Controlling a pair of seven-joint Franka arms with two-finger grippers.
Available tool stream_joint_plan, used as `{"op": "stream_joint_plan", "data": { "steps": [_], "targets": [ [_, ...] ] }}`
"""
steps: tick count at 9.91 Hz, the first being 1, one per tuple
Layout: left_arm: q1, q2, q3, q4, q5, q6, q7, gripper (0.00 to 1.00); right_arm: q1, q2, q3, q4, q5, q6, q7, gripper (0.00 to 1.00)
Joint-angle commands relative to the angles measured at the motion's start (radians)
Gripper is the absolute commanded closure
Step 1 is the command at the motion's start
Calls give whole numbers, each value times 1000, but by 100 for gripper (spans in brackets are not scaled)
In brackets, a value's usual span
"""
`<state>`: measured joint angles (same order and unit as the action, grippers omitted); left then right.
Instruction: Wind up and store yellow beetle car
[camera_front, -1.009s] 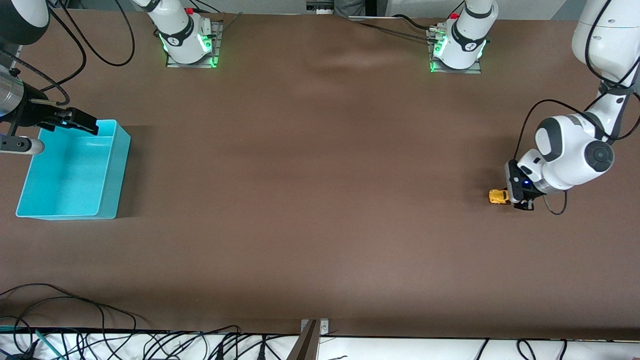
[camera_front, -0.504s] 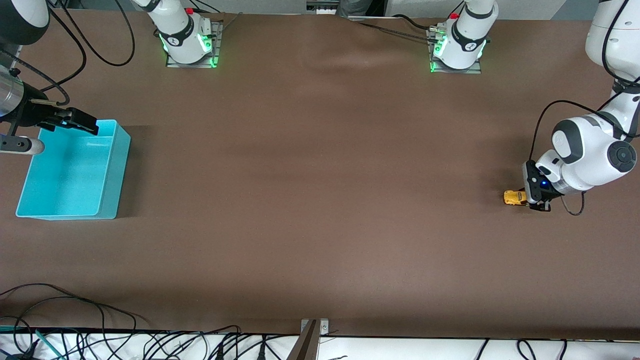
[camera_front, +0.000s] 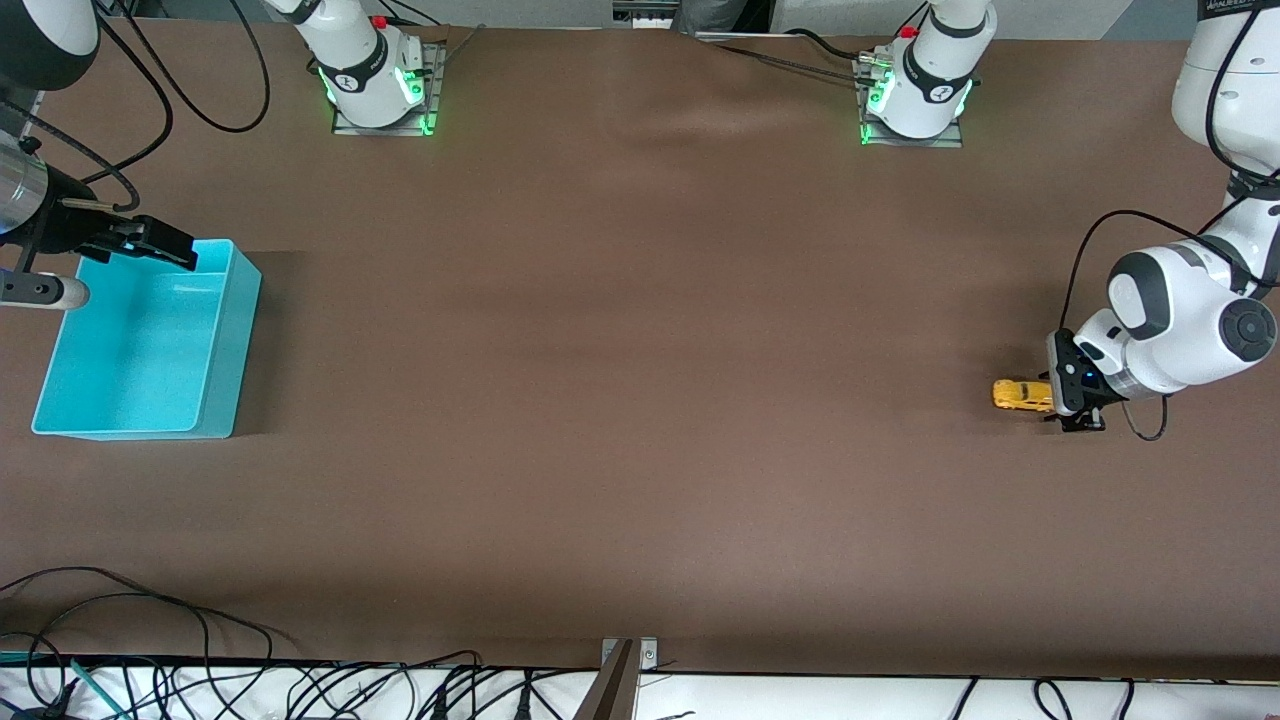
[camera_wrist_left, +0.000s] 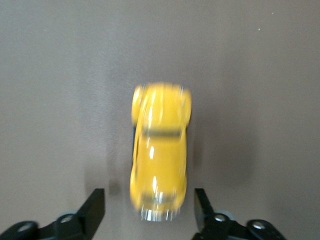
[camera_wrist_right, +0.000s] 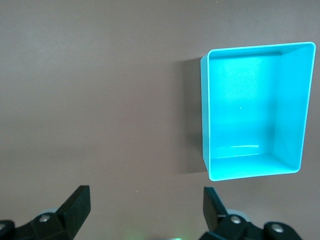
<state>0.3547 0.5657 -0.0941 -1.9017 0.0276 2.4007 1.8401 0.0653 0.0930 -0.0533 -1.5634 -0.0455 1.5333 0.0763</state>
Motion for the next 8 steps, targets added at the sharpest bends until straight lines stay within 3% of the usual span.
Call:
{"op": "stream_joint_plan", "data": {
  "steps": [1, 8],
  "targets": [
    [-16, -52, -9, 88, 17, -212, -11, 0, -2, -9, 4, -6, -11, 8, 0, 0],
    [-77, -161, -15, 286, 20, -677, -341, 0, -1, -2, 4, -9, -13, 10, -3, 0]
  ]
}}
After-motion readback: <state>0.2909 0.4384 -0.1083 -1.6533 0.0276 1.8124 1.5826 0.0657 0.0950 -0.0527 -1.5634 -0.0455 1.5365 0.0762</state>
